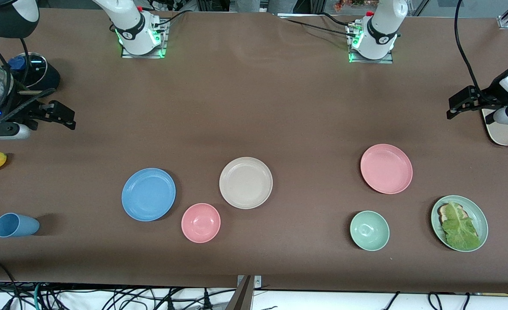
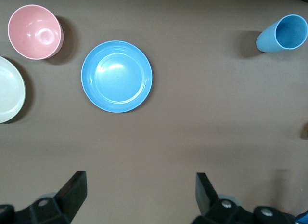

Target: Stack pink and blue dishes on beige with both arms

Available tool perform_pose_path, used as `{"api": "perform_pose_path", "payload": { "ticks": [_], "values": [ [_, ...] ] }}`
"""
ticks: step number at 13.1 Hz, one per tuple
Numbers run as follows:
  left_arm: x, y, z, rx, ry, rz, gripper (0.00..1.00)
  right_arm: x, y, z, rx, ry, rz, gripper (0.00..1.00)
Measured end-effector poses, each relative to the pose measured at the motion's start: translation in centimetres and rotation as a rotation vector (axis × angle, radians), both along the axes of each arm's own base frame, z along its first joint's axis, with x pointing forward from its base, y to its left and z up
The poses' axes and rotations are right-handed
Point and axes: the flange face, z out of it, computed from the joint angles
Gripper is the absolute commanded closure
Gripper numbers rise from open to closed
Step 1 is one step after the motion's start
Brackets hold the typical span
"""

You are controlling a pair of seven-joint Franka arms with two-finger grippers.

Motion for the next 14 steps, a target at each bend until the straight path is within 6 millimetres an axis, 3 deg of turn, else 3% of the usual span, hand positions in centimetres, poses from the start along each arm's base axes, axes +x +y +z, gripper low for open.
{"api": "perform_pose_path", "payload": {
  "ticks": [14],
  "values": [
    [0.03,-0.26,-0.07,0.0,0.001,-0.005,0.0,0.01,0.51,0.05,0.001,-0.005,-0.021,0.0]
  ]
}}
